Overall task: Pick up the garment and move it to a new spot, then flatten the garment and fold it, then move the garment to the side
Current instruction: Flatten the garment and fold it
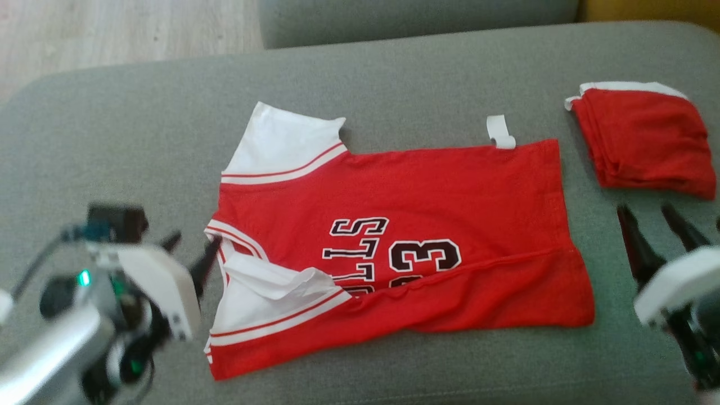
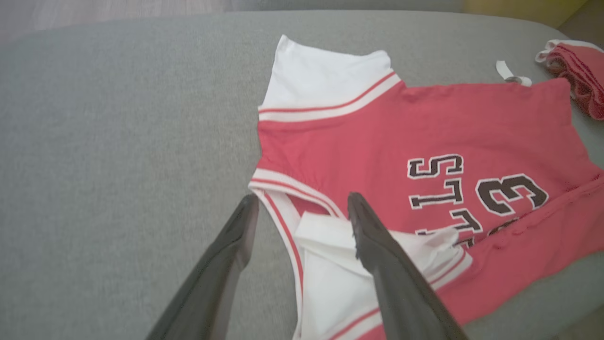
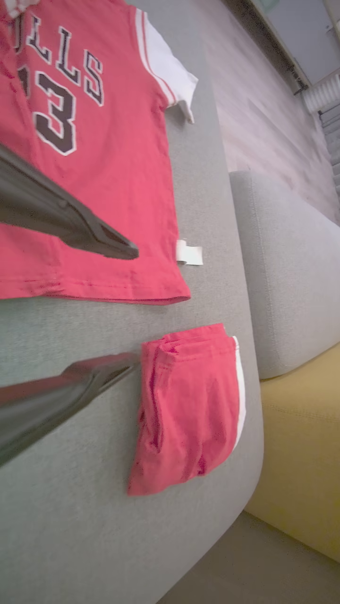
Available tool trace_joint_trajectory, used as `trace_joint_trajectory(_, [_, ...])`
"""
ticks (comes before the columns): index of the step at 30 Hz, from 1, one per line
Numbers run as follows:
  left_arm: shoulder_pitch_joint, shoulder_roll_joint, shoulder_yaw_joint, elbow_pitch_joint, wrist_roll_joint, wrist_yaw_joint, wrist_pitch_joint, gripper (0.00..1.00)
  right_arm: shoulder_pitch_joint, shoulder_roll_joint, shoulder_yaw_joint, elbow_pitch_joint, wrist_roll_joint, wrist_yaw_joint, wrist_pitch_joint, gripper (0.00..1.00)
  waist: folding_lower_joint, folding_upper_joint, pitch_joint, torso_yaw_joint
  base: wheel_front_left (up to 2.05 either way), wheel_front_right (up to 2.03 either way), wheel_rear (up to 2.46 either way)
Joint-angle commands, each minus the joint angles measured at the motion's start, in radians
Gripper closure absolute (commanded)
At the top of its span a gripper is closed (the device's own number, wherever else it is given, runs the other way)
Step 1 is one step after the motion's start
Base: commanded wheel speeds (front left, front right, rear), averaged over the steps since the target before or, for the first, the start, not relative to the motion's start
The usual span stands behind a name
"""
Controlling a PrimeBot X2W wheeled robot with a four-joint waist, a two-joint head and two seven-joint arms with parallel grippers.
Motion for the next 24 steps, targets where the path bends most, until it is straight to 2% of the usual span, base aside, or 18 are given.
trace_joint_trajectory(1, [-0.1, 0.032, 0.058, 0.009, 0.012, -0.028, 0.005, 0.0, -0.073, -0.001, 0.017, -0.005, -0.008, 0.007, -0.025, 0.0, 0.0, 0.0, 0.021, -0.008, 0.0, 0.0, 0.0])
trace_joint_trajectory(3, [-0.172, 0.015, 0.058, 0.059, 0.017, -0.072, 0.024, 0.0, -0.133, 0.017, 0.024, 0.044, 0.001, 0.007, -0.043, 0.0, 0.0, 0.0, 0.043, -0.015, 0.0, 0.0, 0.0])
trace_joint_trajectory(7, [-0.325, -0.042, 0.055, 0.181, 0.012, -0.181, 0.067, 0.0, -0.267, 0.012, 0.058, 0.165, 0.036, 0.007, -0.057, 0.0, 0.0, 0.0, 0.092, -0.024, 0.0, 0.0, 0.0])
trace_joint_trajectory(14, [-0.587, -0.145, 0.013, 0.441, 0.045, -0.338, 0.155, 0.0, -0.494, -0.042, 0.167, 0.37, 0.107, 0.007, -0.065, 0.0, 0.0, 0.0, 0.186, -0.034, 0.0, 0.0, 0.0])
trace_joint_trajectory(15, [-0.647, -0.175, -0.004, 0.507, 0.052, -0.386, 0.178, 0.0, -0.55, -0.056, 0.207, 0.422, 0.117, 0.007, -0.058, 0.0, 0.0, 0.0, 0.212, -0.04, 0.0, 0.0, 0.0])
trace_joint_trajectory(19, [-0.74, -0.225, -0.032, 0.631, 0.062, -0.457, 0.221, 0.0, -0.646, -0.068, 0.271, 0.523, 0.131, 0.007, -0.051, 0.0, 0.0, 0.0, 0.259, -0.052, 0.0, 0.0, 0.0])
trace_joint_trajectory(24, [-0.81, -0.266, -0.05, 0.737, 0.07, -0.494, 0.244, 0.0, -0.711, -0.069, 0.336, 0.606, 0.159, 0.007, -0.035, 0.0, 0.0, 0.0, 0.296, -0.06, 0.0, 0.0, 0.0])
